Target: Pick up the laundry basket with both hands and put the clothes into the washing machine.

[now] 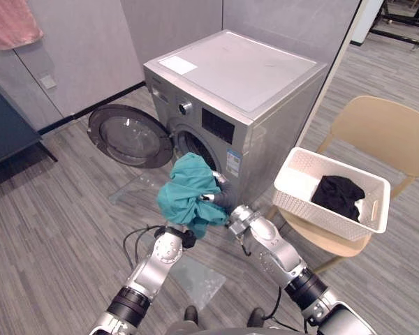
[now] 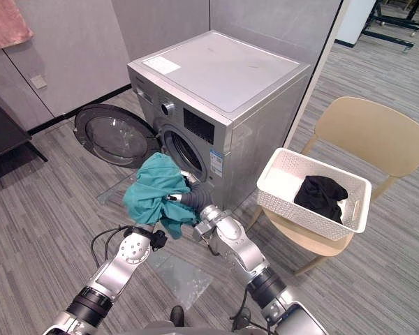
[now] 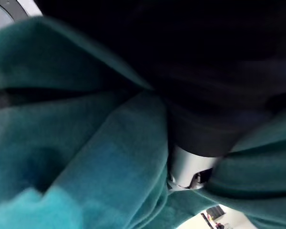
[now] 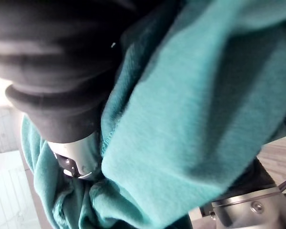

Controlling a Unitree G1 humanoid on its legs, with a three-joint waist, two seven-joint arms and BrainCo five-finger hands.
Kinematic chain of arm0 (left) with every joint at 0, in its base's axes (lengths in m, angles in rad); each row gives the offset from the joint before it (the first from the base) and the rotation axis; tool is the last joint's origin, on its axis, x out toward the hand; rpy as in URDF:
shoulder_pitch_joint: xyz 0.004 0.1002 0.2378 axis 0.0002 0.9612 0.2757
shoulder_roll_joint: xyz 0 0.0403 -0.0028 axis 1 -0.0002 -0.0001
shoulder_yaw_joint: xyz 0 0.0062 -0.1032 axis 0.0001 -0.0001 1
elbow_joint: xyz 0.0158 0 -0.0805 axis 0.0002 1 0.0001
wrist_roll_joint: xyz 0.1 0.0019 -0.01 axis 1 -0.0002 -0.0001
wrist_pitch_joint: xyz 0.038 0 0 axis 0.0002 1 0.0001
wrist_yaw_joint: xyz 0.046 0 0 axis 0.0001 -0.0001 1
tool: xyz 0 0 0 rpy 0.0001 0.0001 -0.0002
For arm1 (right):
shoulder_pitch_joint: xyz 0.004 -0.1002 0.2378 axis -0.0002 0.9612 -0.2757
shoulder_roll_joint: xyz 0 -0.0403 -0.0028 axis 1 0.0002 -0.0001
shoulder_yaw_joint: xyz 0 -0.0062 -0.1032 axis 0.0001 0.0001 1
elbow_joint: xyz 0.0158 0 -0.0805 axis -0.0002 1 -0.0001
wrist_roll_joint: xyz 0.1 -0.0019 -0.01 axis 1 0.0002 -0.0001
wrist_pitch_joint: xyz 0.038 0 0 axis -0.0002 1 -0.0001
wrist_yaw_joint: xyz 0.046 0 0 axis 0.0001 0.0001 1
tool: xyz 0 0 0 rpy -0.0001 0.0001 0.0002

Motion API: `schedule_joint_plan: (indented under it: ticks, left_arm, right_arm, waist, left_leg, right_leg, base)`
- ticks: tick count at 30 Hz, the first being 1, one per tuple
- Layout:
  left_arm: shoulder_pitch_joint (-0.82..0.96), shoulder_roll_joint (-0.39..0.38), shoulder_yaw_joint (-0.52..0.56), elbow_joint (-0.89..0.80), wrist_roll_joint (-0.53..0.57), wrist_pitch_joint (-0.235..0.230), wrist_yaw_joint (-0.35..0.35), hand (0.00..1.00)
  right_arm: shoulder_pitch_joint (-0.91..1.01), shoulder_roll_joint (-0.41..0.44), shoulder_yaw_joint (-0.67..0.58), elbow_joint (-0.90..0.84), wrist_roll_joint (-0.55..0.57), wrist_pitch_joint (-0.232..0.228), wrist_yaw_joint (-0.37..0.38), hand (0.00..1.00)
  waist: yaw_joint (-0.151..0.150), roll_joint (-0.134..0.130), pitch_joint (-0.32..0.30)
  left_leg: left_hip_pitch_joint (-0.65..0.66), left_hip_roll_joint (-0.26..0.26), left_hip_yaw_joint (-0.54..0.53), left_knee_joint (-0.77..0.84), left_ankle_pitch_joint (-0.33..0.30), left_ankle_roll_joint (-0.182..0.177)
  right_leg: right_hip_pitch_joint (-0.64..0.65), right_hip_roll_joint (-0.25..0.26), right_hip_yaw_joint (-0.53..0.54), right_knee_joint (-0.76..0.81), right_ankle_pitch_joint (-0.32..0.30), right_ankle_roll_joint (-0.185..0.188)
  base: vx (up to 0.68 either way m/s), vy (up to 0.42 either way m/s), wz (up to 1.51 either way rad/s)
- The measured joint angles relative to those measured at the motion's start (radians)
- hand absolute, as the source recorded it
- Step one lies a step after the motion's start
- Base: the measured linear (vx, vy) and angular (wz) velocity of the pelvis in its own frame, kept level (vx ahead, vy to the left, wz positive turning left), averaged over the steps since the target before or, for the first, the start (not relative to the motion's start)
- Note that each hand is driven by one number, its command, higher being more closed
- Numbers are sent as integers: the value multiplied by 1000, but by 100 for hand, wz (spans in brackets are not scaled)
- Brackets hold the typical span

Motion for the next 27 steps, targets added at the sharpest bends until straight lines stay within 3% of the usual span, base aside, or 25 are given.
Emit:
schedule_joint_plan:
  ticks: [2,7,11,13,15,16,17,18,19,20,23,25,26,27]
  left_arm:
    - [8,-16,24,5,-19,11,7,100]
    - [31,-59,148,5,-69,9,38,100]
    - [103,-97,220,8,-92,8,39,100]
    - [121,-118,245,55,-114,9,39,100]
    - [122,-132,261,111,-144,13,37,100]
    - [123,-142,281,139,-156,19,37,100]
    - [129,-146,298,160,-168,23,37,100]
    - [135,-146,308,168,-168,27,37,100]
    - [152,-145,320,175,-168,31,37,100]
    - [180,-131,334,184,-166,31,36,100]
    - [233,-111,382,225,-163,42,35,100]
    - [272,-101,402,239,-154,60,31,100]
    - [301,-102,414,241,-144,75,18,100]
    - [327,-95,415,240,-140,86,13,100]
  right_arm:
    - [43,-6,-32,-15,-32,0,14,0]
    - [133,-5,-205,-65,-286,2,-41,0]
    - [211,-13,-342,-129,-452,2,-101,0]
    - [254,-23,-431,-132,-544,2,-145,0]
    - [299,-32,-511,-127,-619,7,-183,0]
    - [319,-39,-554,-122,-657,15,-202,0]
    - [318,-55,-582,-100,-705,26,-225,0]
    - [316,-66,-592,-82,-725,31,-232,0]
    - [320,-80,-608,-50,-751,40,-241,0]
    - [324,-79,-631,13,-781,48,-249,0]
    - [329,-24,-671,176,-808,66,-264,0]
    - [342,8,-678,262,-804,80,-264,0]
    - [360,15,-678,303,-798,94,-262,0]
    - [385,19,-675,332,-796,109,-262,0]
  waist:
    - [0,-2,1]
    - [1,-21,4]
    - [0,-19,6]
    - [-2,-13,13]
    - [-6,-18,18]
    - [-16,-22,23]
    - [-30,-18,33]
    - [-31,-15,35]
    - [-29,-5,36]
    - [-29,-9,37]
    - [-18,-35,49]
    - [-13,-62,64]
    - [-13,-68,75]
    - [-30,-79,86]
  left_leg:
    - [-4,5,0,2,0,0]
    - [-31,20,-2,2,-1,1]
    - [-41,22,-27,-12,6,-7]
    - [-73,18,-70,-14,30,-3]
    - [-104,2,-27,-41,37,139]
    - [-120,9,112,-44,13,222]
    - [-136,27,242,-16,11,224]
    - [-144,34,292,9,27,213]
    - [-144,39,343,44,78,180]
    - [-136,27,352,42,76,140]
    - [-137,-16,303,80,24,82]
    - [-143,-52,270,139,-55,86]
    - [-143,-77,250,179,-93,96]
    - [-135,-97,223,216,-123,110]
  right_leg:
    - [-5,6,6,7,-2,-1]
    - [-72,13,93,108,-60,15]
    - [-82,13,77,132,-91,22]
    - [-97,0,20,169,-124,20]
    - [-111,-46,-66,195,-143,7]
    - [-112,-78,-125,200,-145,8]
    - [-111,-109,-171,222,-155,8]
    - [-110,-121,-186,239,-164,13]
    - [-108,-134,-193,272,-185,28]
    - [-103,-155,-201,318,-212,46]
    - [-89,-226,-209,390,-257,99]
    - [-84,-310,-215,488,-295,131]
    - [-100,-371,-168,615,-289,116]
    - [-152,-404,-62,763,-238,29]
  base:
    - [13,-1,-2]
    - [4,0,-1]
    - [25,-20,23]
    - [45,-22,82]
    - [46,17,129]
    - [112,54,156]
    - [170,105,150]
    - [163,127,106]
    - [166,168,79]
    - [175,137,95]
    - [162,129,66]
    - [132,180,53]
    - [119,177,82]
    - [216,250,86]
